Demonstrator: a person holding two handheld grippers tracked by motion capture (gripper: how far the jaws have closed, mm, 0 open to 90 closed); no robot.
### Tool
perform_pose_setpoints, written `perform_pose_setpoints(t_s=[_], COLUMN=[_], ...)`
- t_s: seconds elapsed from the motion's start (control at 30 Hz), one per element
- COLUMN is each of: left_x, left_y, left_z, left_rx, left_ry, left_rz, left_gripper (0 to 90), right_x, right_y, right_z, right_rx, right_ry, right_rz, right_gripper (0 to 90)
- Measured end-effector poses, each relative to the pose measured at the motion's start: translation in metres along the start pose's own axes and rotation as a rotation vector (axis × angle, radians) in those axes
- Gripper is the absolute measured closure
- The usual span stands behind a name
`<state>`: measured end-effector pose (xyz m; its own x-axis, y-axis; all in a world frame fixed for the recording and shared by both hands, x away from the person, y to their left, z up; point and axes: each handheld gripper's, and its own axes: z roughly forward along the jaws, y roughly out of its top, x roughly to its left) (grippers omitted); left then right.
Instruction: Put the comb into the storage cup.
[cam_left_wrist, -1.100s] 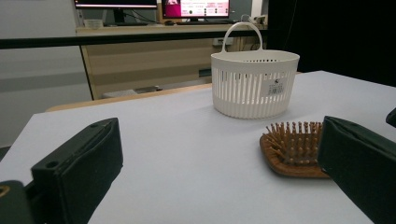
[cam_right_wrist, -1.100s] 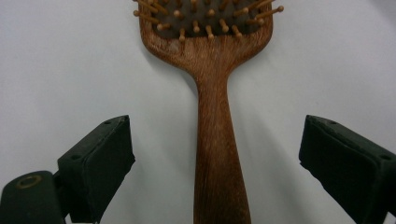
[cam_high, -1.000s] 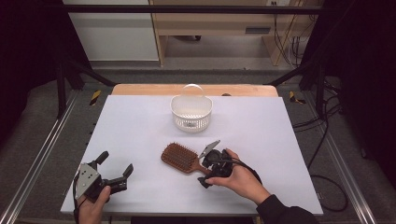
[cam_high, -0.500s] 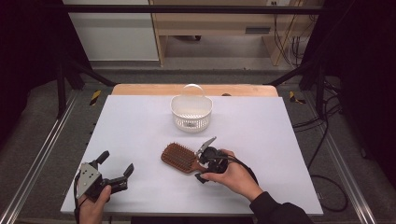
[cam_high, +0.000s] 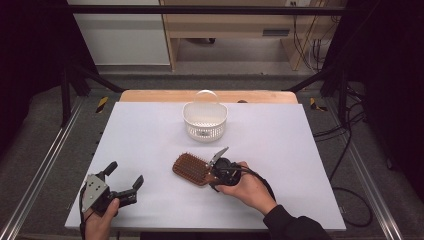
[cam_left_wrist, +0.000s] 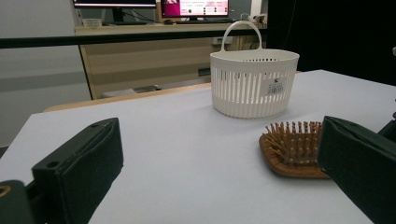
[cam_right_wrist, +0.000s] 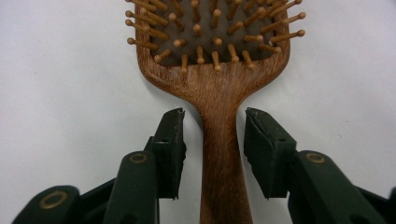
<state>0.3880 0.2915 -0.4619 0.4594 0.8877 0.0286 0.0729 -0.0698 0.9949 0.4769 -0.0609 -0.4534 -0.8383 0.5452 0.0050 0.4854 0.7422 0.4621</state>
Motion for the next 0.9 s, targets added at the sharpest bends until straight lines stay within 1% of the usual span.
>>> perform_pose_setpoints(t_s=[0.1, 0.17, 0.33, 0.53, 0.63, 0.77, 0.9], left_x=[0.0002, 0.0004, -0.0003, -0.0009, -0.0005, -0.0014, -0.0013], left_y=[0.0, -0.0001, -0.0001, -0.0002, -0.0004, -0.0004, -0.0003], left_z=[-0.0001, 0.0, 0.0006, 0.0011, 0.0011, 0.0012, 0.0011], left_rx=[0.0, 0.001, 0.002, 0.003, 0.007, 0.008, 0.009], left_ry=[0.0, 0.001, -0.003, -0.004, -0.003, -0.004, -0.004], left_rz=[-0.002, -0.001, -0.002, -0.004, -0.005, -0.004, -0.01], left_gripper=[0.7, 0.7, 0.7, 0.7, 0.7, 0.7, 0.8], right_x=[0.0006, 0.0006, 0.0012, 0.0034, 0.0034, 0.0029, 0.0045], right_y=[0.0004, 0.0006, 0.0011, 0.0023, 0.0026, 0.0035, 0.0037], right_z=[0.0016, 0.0025, 0.0031, 0.0038, 0.0039, 0.004, 0.0037], right_rx=[0.008, 0.008, 0.017, 0.032, 0.036, 0.039, 0.039], right_ry=[-0.002, -0.002, -0.008, -0.019, -0.014, -0.009, -0.02], right_rz=[0.002, -0.007, -0.014, -0.013, -0.015, -0.012, -0.019], right_gripper=[60.3, 62.8, 65.8, 69.0, 71.8, 72.4, 72.6])
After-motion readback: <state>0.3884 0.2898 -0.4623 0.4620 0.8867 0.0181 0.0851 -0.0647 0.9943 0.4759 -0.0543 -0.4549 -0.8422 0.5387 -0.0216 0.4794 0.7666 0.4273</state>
